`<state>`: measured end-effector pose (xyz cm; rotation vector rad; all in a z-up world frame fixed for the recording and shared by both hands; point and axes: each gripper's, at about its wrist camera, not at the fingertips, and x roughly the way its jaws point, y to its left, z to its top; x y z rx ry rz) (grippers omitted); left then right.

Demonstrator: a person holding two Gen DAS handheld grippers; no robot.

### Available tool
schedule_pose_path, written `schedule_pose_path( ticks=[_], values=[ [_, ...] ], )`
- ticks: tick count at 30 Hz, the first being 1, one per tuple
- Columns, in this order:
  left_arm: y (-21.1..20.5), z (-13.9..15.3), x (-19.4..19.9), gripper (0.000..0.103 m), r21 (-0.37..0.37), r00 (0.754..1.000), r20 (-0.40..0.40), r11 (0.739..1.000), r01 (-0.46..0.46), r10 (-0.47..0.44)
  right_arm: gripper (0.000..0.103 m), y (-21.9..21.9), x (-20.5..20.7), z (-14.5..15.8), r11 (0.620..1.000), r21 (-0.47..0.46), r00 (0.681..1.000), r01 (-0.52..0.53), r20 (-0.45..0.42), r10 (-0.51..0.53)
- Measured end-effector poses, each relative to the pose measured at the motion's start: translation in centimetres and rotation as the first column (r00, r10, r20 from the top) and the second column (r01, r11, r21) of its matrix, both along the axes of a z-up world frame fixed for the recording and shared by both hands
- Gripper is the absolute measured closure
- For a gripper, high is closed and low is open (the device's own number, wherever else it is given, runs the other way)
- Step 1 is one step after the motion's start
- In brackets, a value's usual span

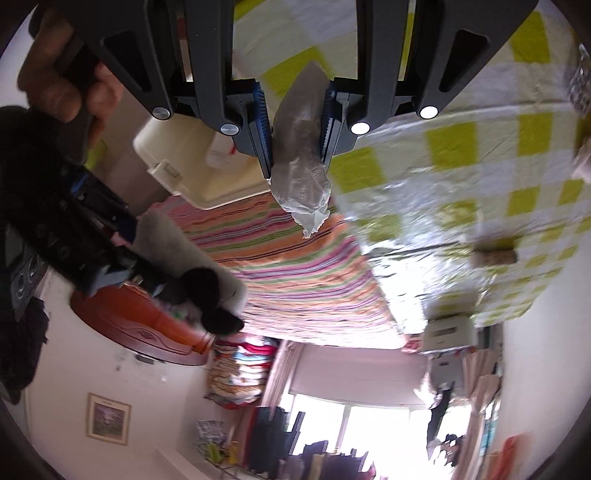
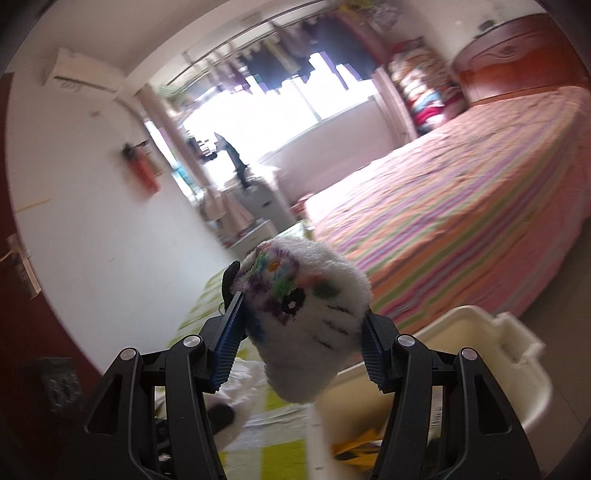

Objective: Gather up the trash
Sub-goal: 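Carry the plush cat over the cream bin and open the right tool while the left tool holds the bag, then open the left tool over the cream bin to drop the white bag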

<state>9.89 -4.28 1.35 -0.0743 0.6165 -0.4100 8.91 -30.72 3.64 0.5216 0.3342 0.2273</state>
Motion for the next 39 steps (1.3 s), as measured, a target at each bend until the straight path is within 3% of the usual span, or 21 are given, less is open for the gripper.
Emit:
schedule_pose_path(
  ticks=[6,13,25,39],
  values=[
    [-2.6,0.7,1.2,0.080,-0.049,0.999,-0.004,0.998,0.035,-0.035,0.047,-3.1,-0.2,-1.0,0.991,-0.003,0.991,0.131,-0.018,-0.131],
    [-4.0,-0.8,1.9,0.080,-0.051,0.997,-0.029,0.997,0.063,-0.065,0.046,-2.7,0.5,-1.9,0.976,-0.059,0.976,0.210,-0.055,-0.213],
    [-5.0,-1.4,1.7,0.080,-0.035,0.994,-0.057,0.995,0.094,-0.096,0.044,-0.3,0.0,-2.0,0.966,-0.076,0.966,0.249,-0.056,-0.253],
    [-5.5,-2.0,1.8,0.080,-0.021,0.991,-0.072,0.994,0.109,-0.111,0.037,-2.6,-2.0,-1.4,0.958,-0.017,0.958,0.287,-0.001,-0.287]
  ],
)
